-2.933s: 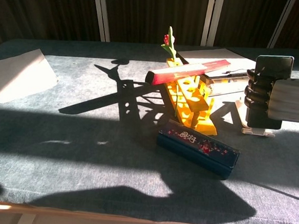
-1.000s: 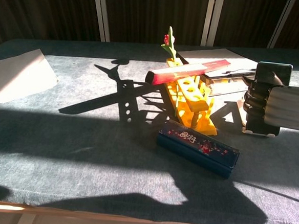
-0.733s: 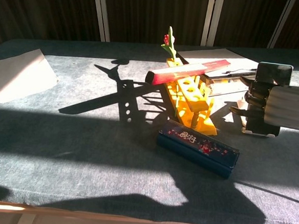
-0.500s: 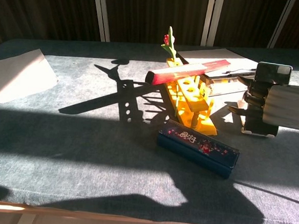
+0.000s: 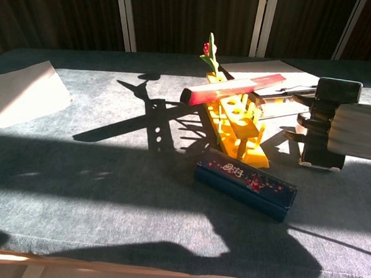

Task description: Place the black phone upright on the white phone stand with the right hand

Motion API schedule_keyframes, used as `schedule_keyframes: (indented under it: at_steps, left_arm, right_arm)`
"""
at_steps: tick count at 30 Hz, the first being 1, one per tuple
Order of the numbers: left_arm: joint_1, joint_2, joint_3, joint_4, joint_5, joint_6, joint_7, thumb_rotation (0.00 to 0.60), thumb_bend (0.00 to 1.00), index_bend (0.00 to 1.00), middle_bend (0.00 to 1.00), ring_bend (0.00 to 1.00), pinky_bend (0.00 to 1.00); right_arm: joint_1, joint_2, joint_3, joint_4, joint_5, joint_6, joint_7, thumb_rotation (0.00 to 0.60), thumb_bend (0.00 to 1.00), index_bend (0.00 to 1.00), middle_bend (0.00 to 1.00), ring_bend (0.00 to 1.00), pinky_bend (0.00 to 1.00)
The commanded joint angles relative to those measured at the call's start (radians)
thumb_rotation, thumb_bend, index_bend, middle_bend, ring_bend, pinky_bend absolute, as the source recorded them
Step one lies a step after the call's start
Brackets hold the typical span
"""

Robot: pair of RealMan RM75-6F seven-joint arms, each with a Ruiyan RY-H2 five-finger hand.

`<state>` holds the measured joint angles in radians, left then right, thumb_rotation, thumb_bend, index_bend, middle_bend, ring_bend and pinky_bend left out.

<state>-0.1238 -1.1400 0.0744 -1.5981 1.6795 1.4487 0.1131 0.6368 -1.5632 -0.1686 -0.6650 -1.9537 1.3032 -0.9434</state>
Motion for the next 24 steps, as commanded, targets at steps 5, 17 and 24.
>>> schedule_keyframes:
  at_steps: [5,17,24]
  left_arm:
    - [0.0,0.0,0.0,0.0,-0.001,-0.001,0.001,0.6,0.4,0.0,0.0,0.0,0.03]
    - [0.001,0.0,0.001,0.0,0.003,0.003,0.003,0.6,0.4,0.0,0.0,0.0,0.03]
    - [0.005,0.001,-0.001,0.001,0.003,0.012,-0.002,0.6,0.4,0.0,0.0,0.0,0.03]
  right_arm:
    - [-0.005,0.012,0.008,-0.026,0.012,-0.016,-0.01,0.6,0.36,0.0,0.25,0.26,0.1]
    - [-0.04,0.067,0.014,-0.199,0.008,0.054,0.014,0.493,0.31,0.0,0.08,0.06,0.0]
    - [-0.135,0.119,0.04,-0.455,0.04,0.226,0.129,0.477,0.31,0.0,0.04,0.01,0.0]
